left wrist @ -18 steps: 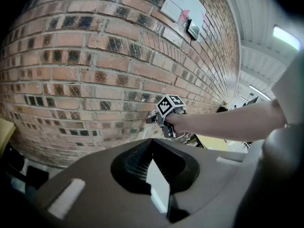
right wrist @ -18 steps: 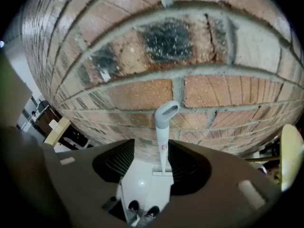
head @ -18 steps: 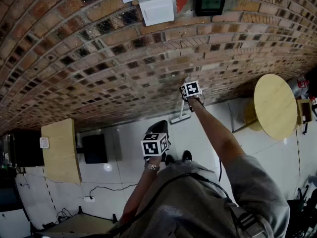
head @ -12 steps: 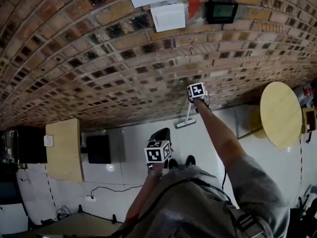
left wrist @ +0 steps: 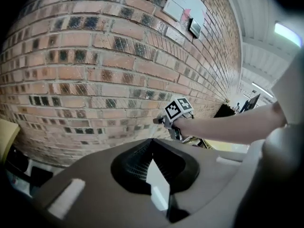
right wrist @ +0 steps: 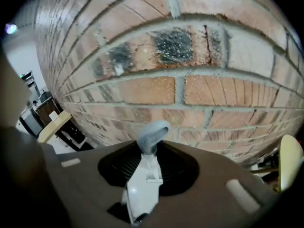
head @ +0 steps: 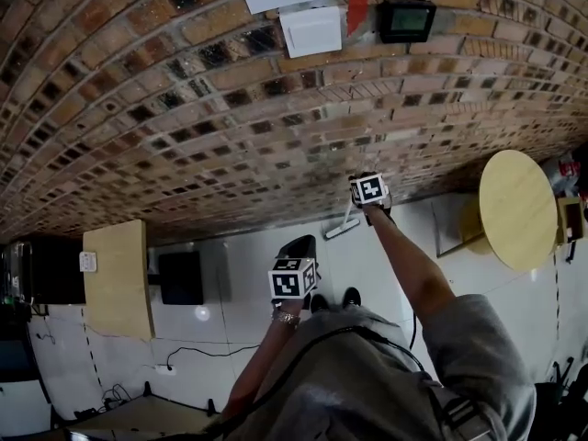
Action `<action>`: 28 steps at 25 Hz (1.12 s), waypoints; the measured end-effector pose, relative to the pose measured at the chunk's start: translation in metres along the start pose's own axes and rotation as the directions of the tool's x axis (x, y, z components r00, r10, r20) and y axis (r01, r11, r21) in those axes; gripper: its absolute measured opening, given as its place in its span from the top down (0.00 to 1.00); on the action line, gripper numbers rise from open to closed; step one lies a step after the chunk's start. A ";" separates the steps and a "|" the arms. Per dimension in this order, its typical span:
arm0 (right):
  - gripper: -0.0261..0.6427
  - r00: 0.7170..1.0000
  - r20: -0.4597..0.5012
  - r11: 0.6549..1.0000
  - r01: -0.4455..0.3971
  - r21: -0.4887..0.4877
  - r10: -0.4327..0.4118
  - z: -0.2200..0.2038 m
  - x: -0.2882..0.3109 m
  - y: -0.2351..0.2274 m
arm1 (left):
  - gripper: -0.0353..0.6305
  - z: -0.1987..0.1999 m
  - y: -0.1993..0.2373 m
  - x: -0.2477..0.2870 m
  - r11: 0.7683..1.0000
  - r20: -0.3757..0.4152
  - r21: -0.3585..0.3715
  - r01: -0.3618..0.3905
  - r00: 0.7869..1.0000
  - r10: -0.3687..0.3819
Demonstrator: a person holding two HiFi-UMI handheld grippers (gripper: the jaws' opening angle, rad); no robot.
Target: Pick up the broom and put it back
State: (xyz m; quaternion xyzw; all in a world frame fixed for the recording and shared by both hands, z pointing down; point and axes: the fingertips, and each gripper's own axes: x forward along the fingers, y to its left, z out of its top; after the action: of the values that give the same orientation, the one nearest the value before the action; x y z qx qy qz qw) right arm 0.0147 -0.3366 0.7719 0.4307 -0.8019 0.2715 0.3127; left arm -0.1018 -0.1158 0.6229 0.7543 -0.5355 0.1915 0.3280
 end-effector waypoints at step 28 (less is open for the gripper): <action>0.81 0.855 0.518 0.999 -0.010 -0.045 0.032 -0.007 -0.296 0.130 | 0.98 0.024 -0.097 0.002 0.968 0.075 0.180 0.174 0.979 -0.190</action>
State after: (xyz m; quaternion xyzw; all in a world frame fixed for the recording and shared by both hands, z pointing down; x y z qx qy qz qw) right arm 0.0334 -0.1150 0.5377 0.4728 -0.8664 0.1325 0.0908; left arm -0.0123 -0.1130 0.5788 0.8339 -0.4597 0.1716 0.2526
